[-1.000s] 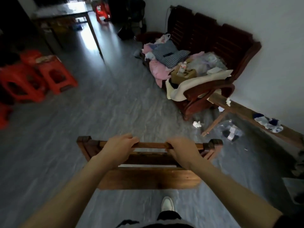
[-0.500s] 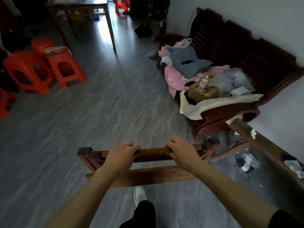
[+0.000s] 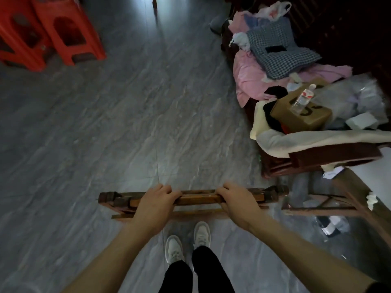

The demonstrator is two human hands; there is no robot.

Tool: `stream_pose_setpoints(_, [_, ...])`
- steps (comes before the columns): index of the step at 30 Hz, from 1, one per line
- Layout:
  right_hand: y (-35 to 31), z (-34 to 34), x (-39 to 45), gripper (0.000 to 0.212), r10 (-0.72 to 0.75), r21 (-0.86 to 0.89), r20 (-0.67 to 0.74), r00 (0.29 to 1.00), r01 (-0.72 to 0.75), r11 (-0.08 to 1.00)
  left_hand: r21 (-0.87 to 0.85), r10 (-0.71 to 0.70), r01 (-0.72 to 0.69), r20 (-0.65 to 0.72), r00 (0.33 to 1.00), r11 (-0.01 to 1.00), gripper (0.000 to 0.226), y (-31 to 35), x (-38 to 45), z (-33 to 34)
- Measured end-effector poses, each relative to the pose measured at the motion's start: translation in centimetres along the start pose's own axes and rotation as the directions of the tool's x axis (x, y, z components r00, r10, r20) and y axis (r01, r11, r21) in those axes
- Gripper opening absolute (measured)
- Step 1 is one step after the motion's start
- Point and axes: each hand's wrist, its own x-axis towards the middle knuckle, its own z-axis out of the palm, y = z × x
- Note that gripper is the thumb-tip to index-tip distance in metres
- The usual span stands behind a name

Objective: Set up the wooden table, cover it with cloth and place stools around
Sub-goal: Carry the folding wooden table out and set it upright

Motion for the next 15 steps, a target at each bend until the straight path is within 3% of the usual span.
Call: stream_pose_setpoints(15, [9.0,8.8,16.2,0.022,-0.001,0.028,0.035,0.999,0.0,1.0,-0.031,-0.166,0.166,-0.012,0.986,0.986,0.023,-6.6,12.9,11.7])
